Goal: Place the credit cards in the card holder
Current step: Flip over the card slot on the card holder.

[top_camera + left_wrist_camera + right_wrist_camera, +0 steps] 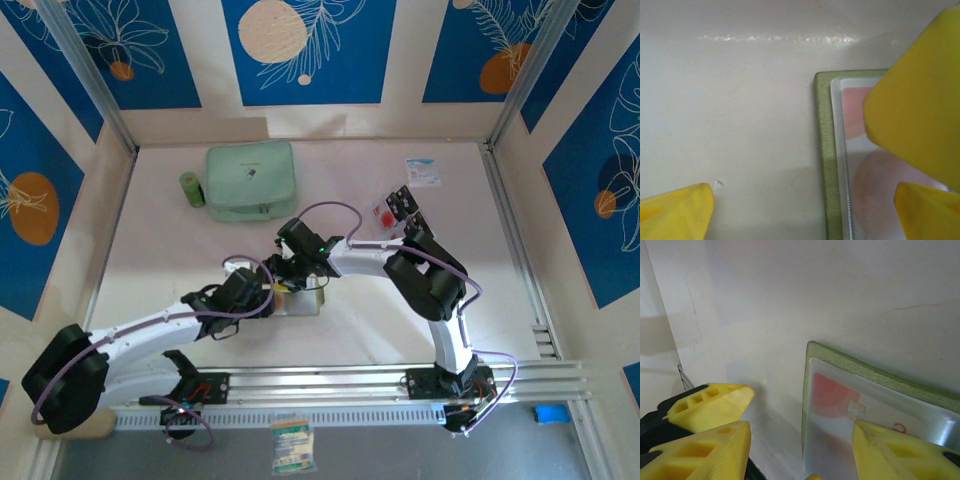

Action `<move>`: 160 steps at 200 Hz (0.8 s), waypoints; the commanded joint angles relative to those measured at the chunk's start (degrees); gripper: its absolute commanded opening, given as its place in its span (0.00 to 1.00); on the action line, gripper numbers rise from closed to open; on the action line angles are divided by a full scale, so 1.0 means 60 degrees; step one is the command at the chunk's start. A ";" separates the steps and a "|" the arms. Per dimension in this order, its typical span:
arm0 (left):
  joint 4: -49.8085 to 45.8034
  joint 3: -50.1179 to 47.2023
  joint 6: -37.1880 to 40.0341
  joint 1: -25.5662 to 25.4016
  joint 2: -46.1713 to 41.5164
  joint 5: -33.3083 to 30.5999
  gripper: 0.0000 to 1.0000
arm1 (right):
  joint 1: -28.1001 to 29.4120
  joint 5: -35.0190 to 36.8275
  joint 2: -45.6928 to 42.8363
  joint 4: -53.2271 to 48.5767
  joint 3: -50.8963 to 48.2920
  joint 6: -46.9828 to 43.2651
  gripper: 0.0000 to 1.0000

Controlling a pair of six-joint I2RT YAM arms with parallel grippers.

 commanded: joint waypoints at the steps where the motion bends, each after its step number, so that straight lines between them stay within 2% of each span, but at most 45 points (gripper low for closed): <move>1: 0.0270 -0.0059 -0.0156 0.0080 0.0296 0.0001 0.93 | -0.0102 -0.0344 -0.0453 -0.0082 -0.0009 0.0040 0.56; 47: 0.0316 -0.0094 -0.0245 0.0088 0.0475 -0.0047 0.93 | -0.0587 -0.0023 -0.1716 -0.0666 -0.0448 -0.0490 0.56; 79: 0.0255 -0.0171 -0.0310 0.0077 0.0364 -0.0125 0.93 | -0.1326 0.0673 -0.2891 -0.1975 -0.0861 -0.1412 0.56; 98: 0.0259 -0.0215 -0.0343 0.0090 0.0336 -0.0145 0.93 | -0.1997 0.1408 -0.3631 -0.3125 -0.0990 -0.2229 0.56; 134: 0.0307 -0.0306 -0.0390 0.0078 0.0314 -0.0158 0.93 | -0.3312 0.3596 -0.4649 -0.5389 -0.0754 -0.4097 0.55; 160: 0.0294 -0.0322 -0.0390 0.0078 0.0274 -0.0142 0.93 | -0.4234 0.5024 -0.4981 -0.6289 -0.0646 -0.5062 0.53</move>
